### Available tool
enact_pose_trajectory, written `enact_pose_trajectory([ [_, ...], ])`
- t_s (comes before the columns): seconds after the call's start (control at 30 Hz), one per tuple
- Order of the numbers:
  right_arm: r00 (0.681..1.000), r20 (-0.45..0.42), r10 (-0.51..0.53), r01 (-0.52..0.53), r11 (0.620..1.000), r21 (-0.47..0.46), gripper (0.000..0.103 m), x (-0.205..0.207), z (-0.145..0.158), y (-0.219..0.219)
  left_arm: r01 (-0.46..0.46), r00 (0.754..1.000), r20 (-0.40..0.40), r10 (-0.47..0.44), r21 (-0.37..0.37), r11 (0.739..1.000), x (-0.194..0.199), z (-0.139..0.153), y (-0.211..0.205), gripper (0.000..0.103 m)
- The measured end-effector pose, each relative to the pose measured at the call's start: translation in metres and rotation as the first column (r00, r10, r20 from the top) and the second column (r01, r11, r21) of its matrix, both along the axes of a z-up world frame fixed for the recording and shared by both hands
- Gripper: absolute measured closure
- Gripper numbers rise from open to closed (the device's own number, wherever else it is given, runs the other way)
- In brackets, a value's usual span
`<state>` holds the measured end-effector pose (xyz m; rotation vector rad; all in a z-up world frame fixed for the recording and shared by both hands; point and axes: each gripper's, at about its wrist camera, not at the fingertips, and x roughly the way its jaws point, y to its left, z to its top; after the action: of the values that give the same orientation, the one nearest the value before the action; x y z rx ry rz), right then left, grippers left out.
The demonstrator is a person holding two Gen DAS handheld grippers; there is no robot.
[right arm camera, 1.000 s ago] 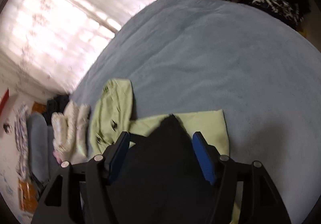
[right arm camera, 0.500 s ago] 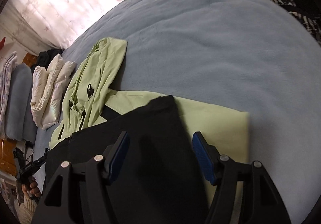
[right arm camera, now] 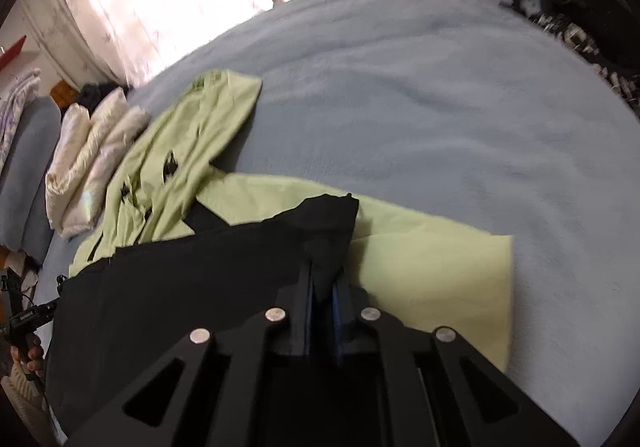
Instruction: Fold large clothes
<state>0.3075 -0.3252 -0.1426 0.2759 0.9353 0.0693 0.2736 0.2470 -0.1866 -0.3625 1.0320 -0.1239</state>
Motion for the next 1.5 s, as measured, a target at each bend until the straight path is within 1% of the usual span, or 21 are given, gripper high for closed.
enact_pose_trajectory([
  [0.07,0.999,0.049,-0.013,0.015,1.0,-0.028,0.097,-0.011,0.011,0.001,0.0,0.999,0.037,-0.001,0.038,0.999,-0.002,0.01,-0.006,0.098],
  [0.2,0.987,0.152,-0.05,0.056,0.998,-0.038,0.097,-0.033,0.036,-0.004,0.016,0.994,0.109,-0.027,0.104,0.994,-0.007,0.039,-0.02,0.1],
  [0.3,0.972,0.218,-0.089,0.099,0.994,-0.038,0.097,-0.045,0.054,-0.009,0.024,0.985,0.162,-0.054,0.187,0.982,-0.001,0.063,-0.041,0.1],
  [0.37,0.96,0.253,-0.119,0.132,0.991,-0.037,0.097,-0.044,0.064,-0.014,0.009,0.98,0.192,-0.058,0.246,0.969,0.009,0.076,-0.055,0.1],
  [0.43,0.952,0.271,-0.146,0.162,0.986,-0.037,0.097,-0.037,0.068,-0.015,-0.022,0.976,0.212,-0.042,0.29,0.957,0.026,0.081,-0.067,0.1],
  [0.5,0.945,0.277,-0.173,0.192,0.981,-0.042,0.097,-0.026,0.068,-0.015,-0.061,0.979,0.205,-0.002,0.301,0.952,0.047,0.076,-0.076,0.1],
  [0.57,0.946,0.265,-0.189,0.211,0.976,-0.06,0.097,-0.01,0.061,-0.014,-0.097,0.981,0.193,0.038,0.309,0.946,0.067,0.066,-0.08,0.1],
  [0.6,0.951,0.241,-0.196,0.219,0.973,-0.073,0.097,-0.002,0.053,-0.012,-0.119,0.981,0.185,0.061,0.317,0.941,0.078,0.057,-0.082,0.1],
  [0.7,0.97,0.113,-0.218,0.233,0.962,-0.145,0.097,0.025,0.015,-0.01,-0.136,0.984,0.16,0.084,0.357,0.924,0.095,0.029,-0.089,0.1],
  [0.73,0.972,0.052,-0.23,0.235,0.957,-0.17,0.097,0.032,-0.004,-0.01,-0.136,0.986,0.141,0.088,0.375,0.917,0.1,0.016,-0.092,0.1],
  [0.77,0.97,0.029,-0.241,0.243,0.955,-0.173,0.097,0.034,-0.014,-0.011,-0.132,0.988,0.125,0.09,0.388,0.912,0.103,0.004,-0.094,0.099],
  [0.8,0.968,0.02,-0.251,0.251,0.954,-0.164,0.095,0.035,-0.021,-0.013,-0.134,0.988,0.12,0.094,0.389,0.911,0.104,-0.004,-0.095,0.099],
  [0.87,0.962,0.025,-0.271,0.272,0.952,-0.14,0.094,0.034,-0.023,-0.019,-0.146,0.986,0.134,0.102,0.379,0.914,0.103,-0.01,-0.095,0.098],
  [1.0,0.959,-0.006,-0.283,0.282,0.957,-0.067,0.085,0.03,-0.02,-0.032,-0.147,0.986,0.126,0.107,0.366,0.919,0.102,-0.005,-0.092,0.095],
  [1.07,0.952,-0.015,-0.307,0.306,0.951,-0.038,0.085,0.023,-0.009,-0.035,-0.156,0.985,0.126,0.119,0.354,0.922,0.095,0.003,-0.088,0.095],
  [1.17,0.95,0.04,-0.31,0.31,0.951,0.013,0.083,0.0,0.016,-0.026,-0.185,0.978,0.153,0.139,0.343,0.921,0.075,0.021,-0.084,0.095],
  [1.2,0.953,0.058,-0.299,0.298,0.954,0.028,0.079,-0.006,0.023,-0.02,-0.188,0.975,0.176,0.136,0.331,0.925,0.063,0.03,-0.086,0.095],
  [1.27,0.964,0.091,-0.25,0.247,0.968,0.047,0.075,-0.021,0.039,0.003,-0.181,0.972,0.199,0.123,0.305,0.935,0.038,0.044,-0.093,0.095],
  [1.33,0.982,0.085,-0.17,0.166,0.985,0.049,0.072,-0.031,0.045,0.038,-0.144,0.979,0.178,0.098,0.273,0.951,0.015,0.05,-0.105,0.095],
  [1.4,0.997,0.056,-0.058,0.054,0.996,0.066,0.072,-0.041,0.043,0.081,-0.088,0.989,0.138,0.056,0.24,0.967,-0.012,0.048,-0.124,0.095],
  [1.5,0.995,0.035,0.091,-0.093,0.993,0.072,0.072,-0.056,0.036,0.14,-0.026,0.995,0.1,0.003,0.22,0.975,-0.04,0.04,-0.149,0.095],
])
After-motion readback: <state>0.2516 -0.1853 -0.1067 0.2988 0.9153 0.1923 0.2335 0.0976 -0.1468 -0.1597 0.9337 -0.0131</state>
